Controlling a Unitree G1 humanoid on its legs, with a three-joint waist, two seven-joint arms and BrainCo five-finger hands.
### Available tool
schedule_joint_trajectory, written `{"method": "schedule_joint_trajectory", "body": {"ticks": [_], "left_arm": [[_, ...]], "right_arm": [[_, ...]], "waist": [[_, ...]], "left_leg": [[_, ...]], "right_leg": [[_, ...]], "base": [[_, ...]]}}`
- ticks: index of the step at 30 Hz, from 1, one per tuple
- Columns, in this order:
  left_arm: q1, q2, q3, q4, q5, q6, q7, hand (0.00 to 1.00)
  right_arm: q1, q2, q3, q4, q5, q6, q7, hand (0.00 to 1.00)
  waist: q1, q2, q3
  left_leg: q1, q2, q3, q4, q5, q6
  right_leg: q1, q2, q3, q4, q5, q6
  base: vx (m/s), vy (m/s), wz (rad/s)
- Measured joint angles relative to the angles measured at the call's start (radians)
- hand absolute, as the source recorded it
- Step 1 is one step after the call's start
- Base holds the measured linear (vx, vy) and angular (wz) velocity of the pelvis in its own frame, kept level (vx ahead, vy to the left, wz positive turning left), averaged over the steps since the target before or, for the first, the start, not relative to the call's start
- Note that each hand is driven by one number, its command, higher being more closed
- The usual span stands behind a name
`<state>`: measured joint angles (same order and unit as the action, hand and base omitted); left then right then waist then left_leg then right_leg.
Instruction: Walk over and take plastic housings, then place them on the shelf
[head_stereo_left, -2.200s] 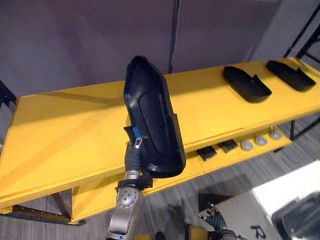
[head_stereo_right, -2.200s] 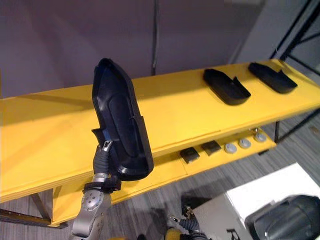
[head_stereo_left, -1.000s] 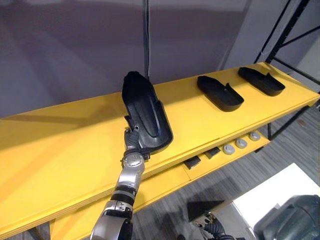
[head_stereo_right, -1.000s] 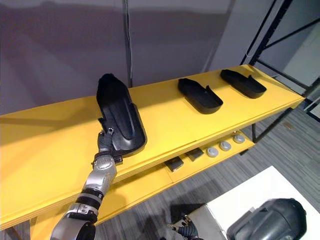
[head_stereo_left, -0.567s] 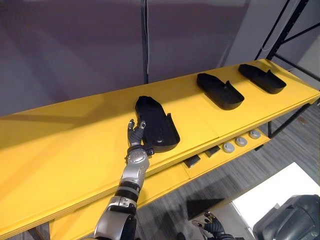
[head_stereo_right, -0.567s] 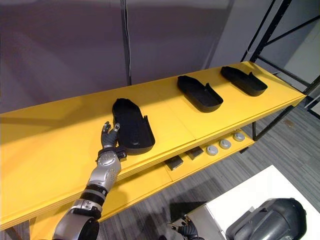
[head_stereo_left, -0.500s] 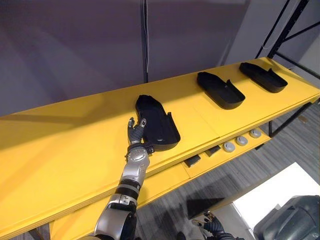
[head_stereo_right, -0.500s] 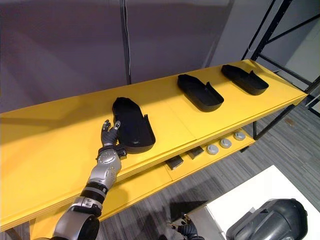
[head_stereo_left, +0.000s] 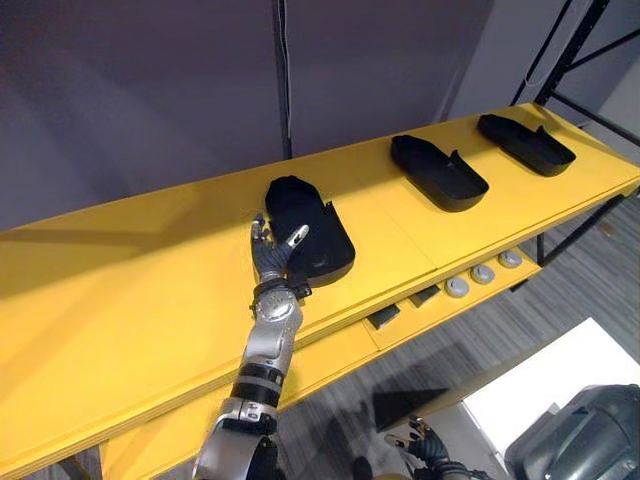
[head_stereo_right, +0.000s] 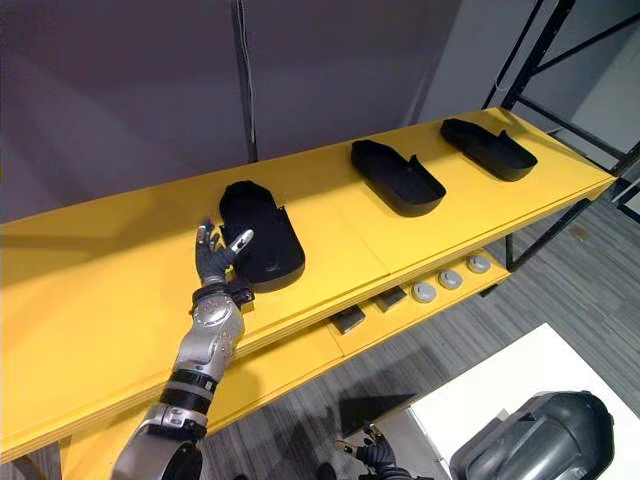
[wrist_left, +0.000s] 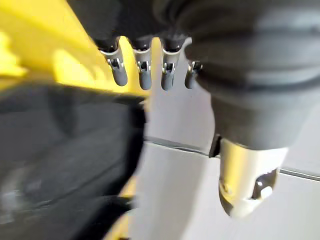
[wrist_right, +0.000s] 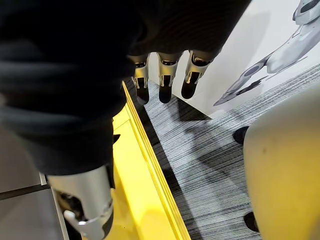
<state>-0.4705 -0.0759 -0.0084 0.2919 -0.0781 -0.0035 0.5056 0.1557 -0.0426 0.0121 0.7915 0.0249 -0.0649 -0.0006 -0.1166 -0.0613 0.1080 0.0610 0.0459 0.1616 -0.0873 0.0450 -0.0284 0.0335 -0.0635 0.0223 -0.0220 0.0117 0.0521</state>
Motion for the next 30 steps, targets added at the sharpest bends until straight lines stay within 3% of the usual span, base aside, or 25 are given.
{"method": "schedule_joint_trajectory", "body": {"ticks": [5,6,10,13,21,30], "left_arm": [[0.071,-0.013,-0.029,-0.186,0.123,0.005,-0.008,0.0],[0.093,-0.021,-0.031,-0.227,0.149,0.005,-0.013,1.0],[0.152,-0.012,-0.094,-0.295,0.201,-0.001,-0.057,1.0],[0.191,0.006,-0.177,-0.324,0.223,-0.025,-0.153,1.0],[0.283,0.044,-0.329,-0.303,0.34,-0.064,-0.294,1.0],[0.287,0.09,-0.374,-0.128,0.497,-0.062,-0.339,1.0]], "right_arm": [[0.033,0.001,0.0,-0.036,0.0,0.0,0.001,0.0],[0.039,0.002,-0.001,-0.042,0.0,0.0,0.002,0.0],[0.055,0.003,-0.001,-0.057,0.0,-0.001,0.009,0.0],[0.06,0.003,-0.001,-0.061,0.001,-0.001,0.016,0.0],[0.064,0.001,-0.001,-0.063,0.0,-0.004,0.023,0.0],[0.033,0.0,0.0,-0.018,-0.001,-0.017,0.023,0.0]], "waist": [[0.028,0.0,0.0],[0.034,0.0,0.0],[0.053,0.0,0.0],[0.06,0.001,-0.001],[0.06,0.009,-0.009],[0.043,0.022,-0.017]], "left_leg": [[0.001,0.001,-0.002,0.0,-0.001,-0.001],[0.003,0.001,-0.002,0.0,-0.001,-0.001],[0.009,0.001,-0.003,0.0,-0.001,-0.002],[0.012,0.001,-0.003,-0.003,-0.008,-0.01],[0.014,0.002,0.01,-0.003,-0.004,-0.005],[0.014,0.004,0.021,0.0,-0.004,-0.006]], "right_leg": [[0.001,0.0,-0.001,0.005,-0.001,0.0],[0.001,0.0,-0.001,0.006,-0.001,0.0],[0.005,0.0,-0.003,0.013,-0.002,0.002],[0.006,-0.001,-0.003,0.016,-0.003,0.003],[0.002,0.004,0.006,0.013,-0.004,0.005],[-0.002,0.009,0.019,0.004,-0.003,0.005]], "base": [[0.0,0.0,0.0],[0.0,0.0,0.0],[0.0,0.0,0.0],[0.0,0.0,0.0],[0.0,0.004,-0.04],[0.0,0.001,-0.03]]}}
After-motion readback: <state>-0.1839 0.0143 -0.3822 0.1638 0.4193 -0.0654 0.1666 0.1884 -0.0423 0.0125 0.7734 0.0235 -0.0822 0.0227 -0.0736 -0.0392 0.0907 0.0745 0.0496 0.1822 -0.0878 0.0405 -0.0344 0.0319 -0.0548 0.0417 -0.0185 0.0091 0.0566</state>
